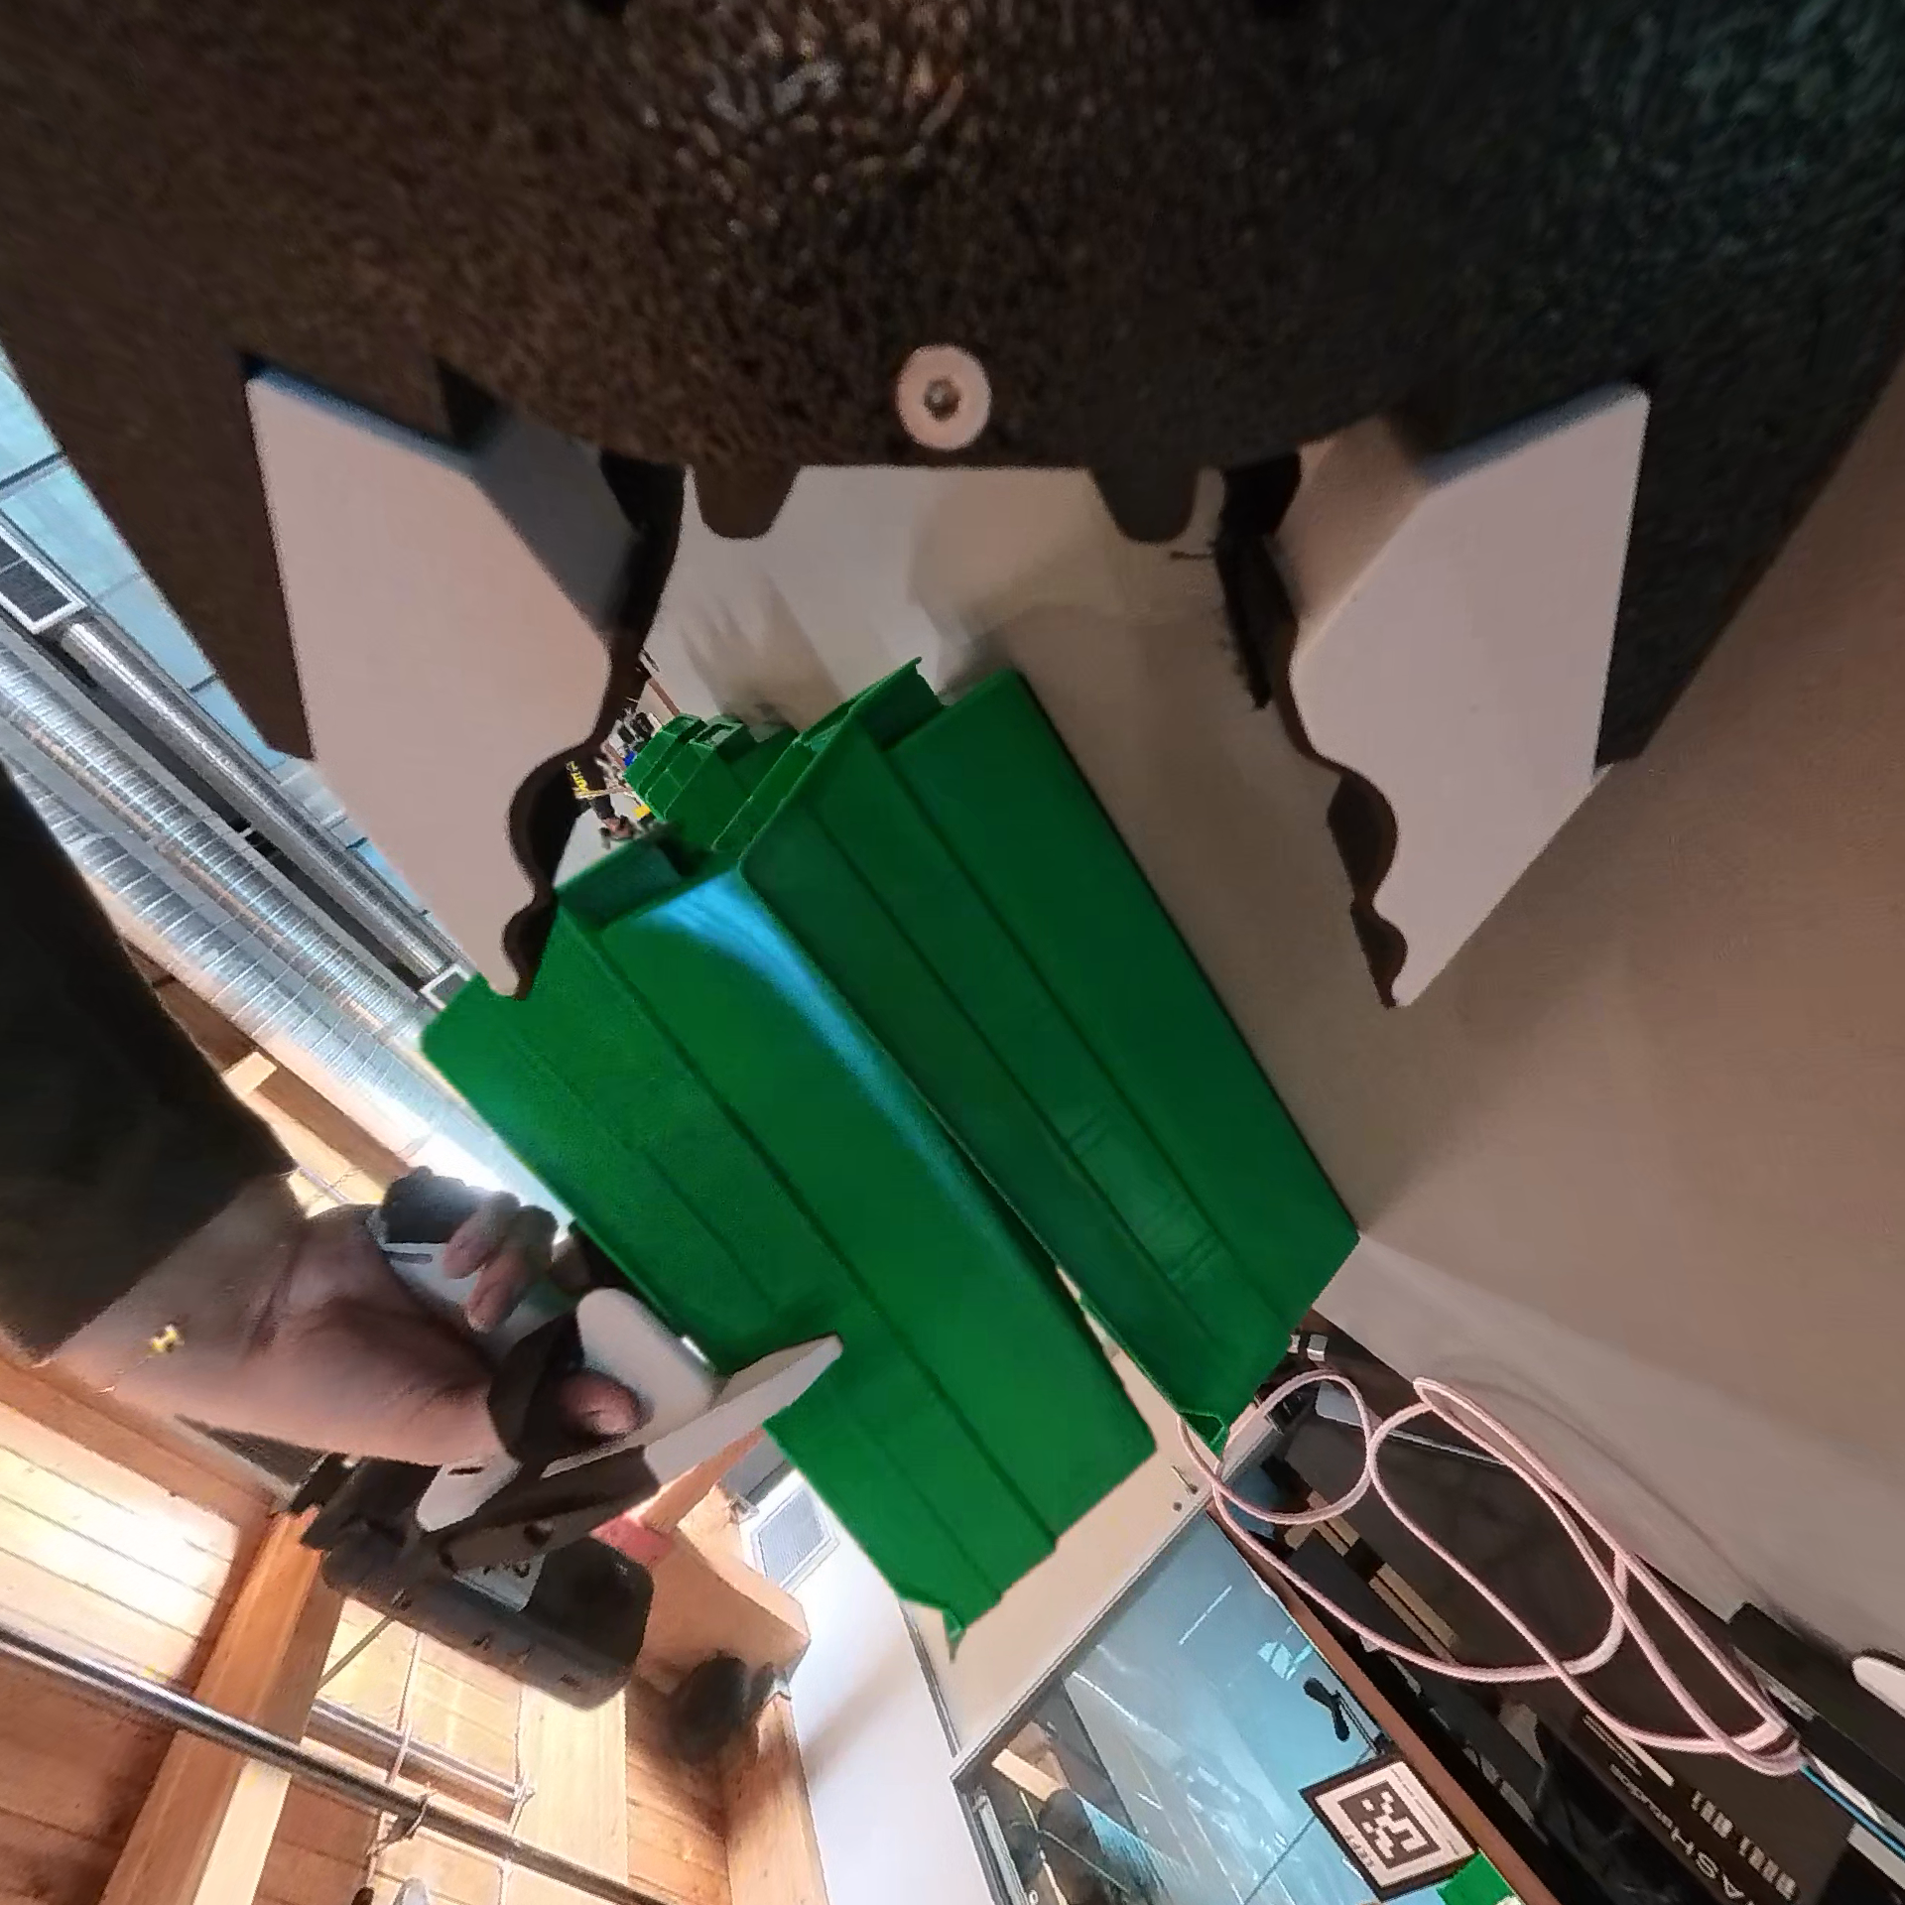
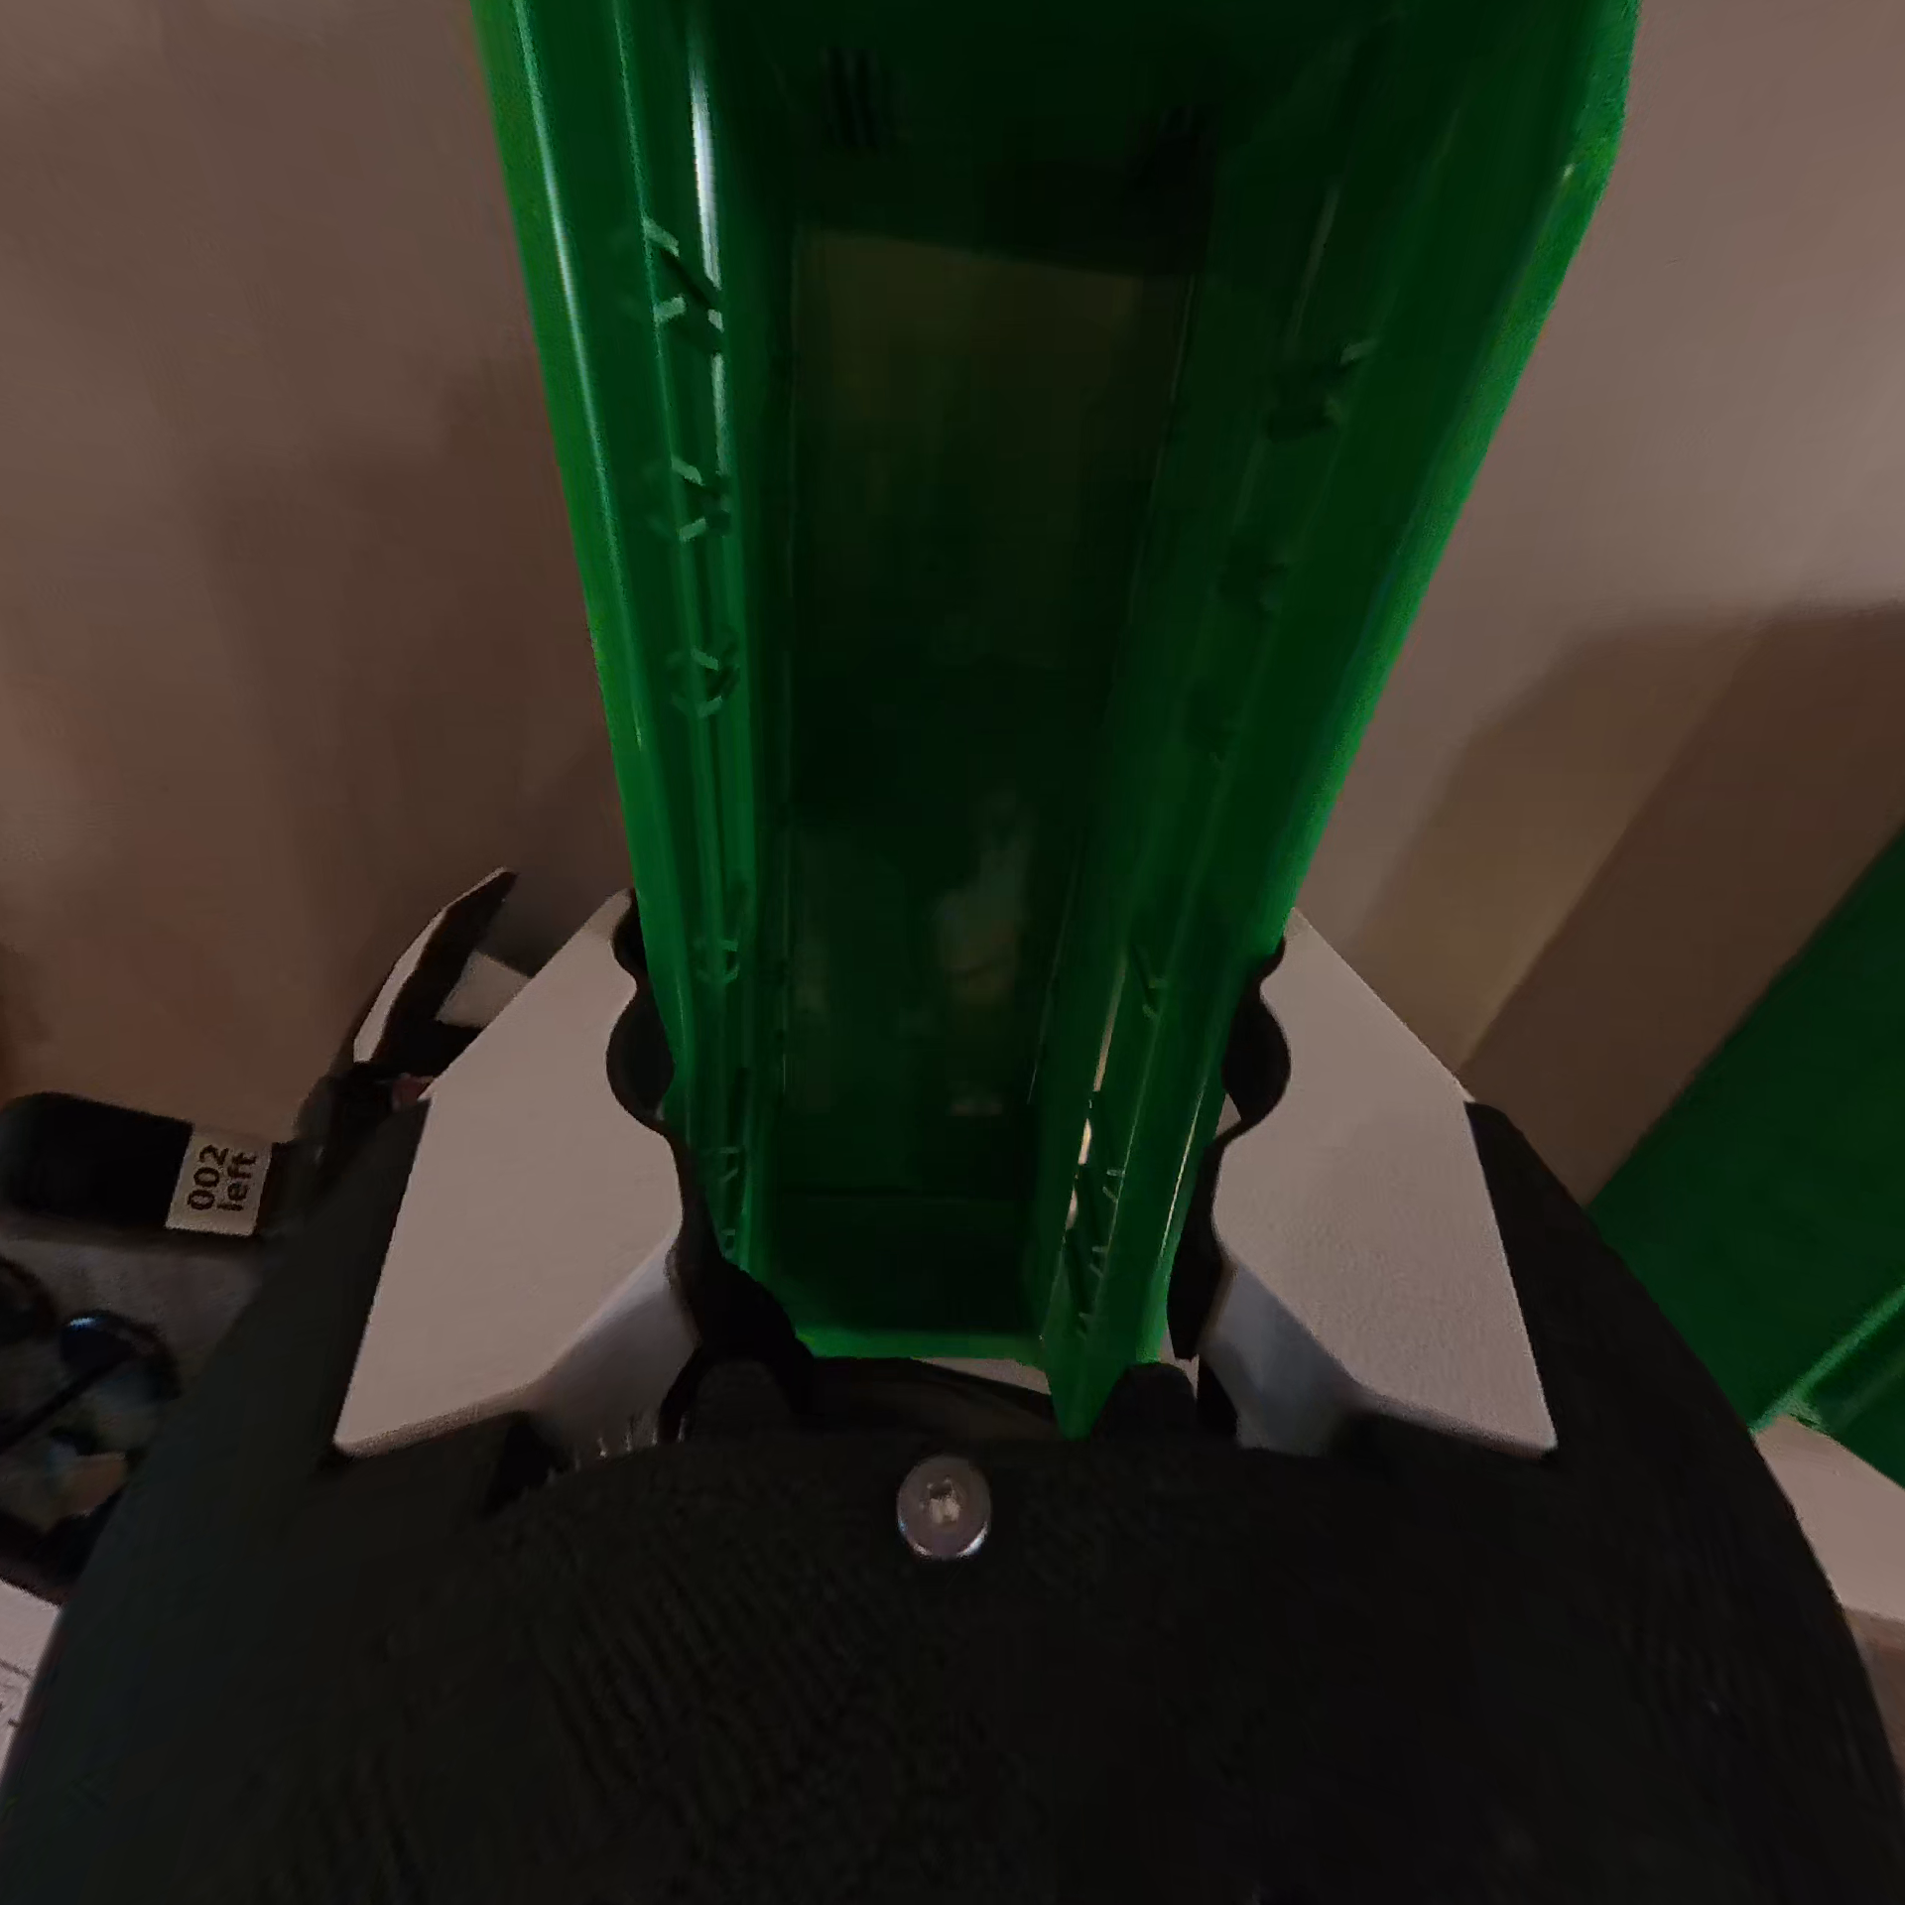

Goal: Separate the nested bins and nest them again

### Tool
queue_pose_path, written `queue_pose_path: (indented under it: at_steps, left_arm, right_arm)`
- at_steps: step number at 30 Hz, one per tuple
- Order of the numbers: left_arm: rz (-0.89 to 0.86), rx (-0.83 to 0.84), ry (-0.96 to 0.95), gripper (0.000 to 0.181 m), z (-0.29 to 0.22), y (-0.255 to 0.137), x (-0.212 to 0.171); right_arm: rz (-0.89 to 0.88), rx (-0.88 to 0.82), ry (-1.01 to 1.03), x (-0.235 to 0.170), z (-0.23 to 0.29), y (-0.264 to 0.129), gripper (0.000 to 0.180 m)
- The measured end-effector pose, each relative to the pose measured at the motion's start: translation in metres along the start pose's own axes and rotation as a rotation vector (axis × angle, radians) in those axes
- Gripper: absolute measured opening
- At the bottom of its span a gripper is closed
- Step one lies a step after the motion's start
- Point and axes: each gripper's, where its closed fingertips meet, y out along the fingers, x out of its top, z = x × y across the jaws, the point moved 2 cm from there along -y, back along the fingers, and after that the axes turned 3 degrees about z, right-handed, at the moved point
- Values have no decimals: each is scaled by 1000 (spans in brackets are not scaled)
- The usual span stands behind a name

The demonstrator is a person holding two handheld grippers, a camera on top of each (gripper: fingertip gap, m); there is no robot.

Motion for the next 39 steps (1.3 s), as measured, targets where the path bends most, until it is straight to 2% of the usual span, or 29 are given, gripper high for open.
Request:
queue_pose_path:
  at_steps: [4,12,19,23,28,31,33,36,39]
  left_arm:
    - [9,5,3,148,0,1,-1]
    - [10,0,-4,148,0,1,-1]
    - [32,19,1,146,2,3,-4]
    - [30,10,-4,146,1,2,-4]
    - [28,5,-10,146,1,2,-4]
    - [25,4,-12,146,1,2,-4]
    - [25,4,-12,146,1,2,-4]
    - [24,8,-15,146,1,2,-3]
    - [28,18,-9,146,2,3,-4]
  right_arm:
    - [12,36,22,-1,3,14,113]
    - [24,-16,30,0,0,44,116]
    - [-70,-38,37,6,3,48,128]
    - [-110,-20,-75,11,15,31,135]
    - [-181,-14,-309,9,17,-21,138]
    - [-240,-72,-340,7,-28,-55,134]
    - [-246,-105,-305,1,-75,-69,133]
    - [-198,-150,-238,-18,-156,-65,140]
    - [-114,-187,-148,-45,-233,-44,143]
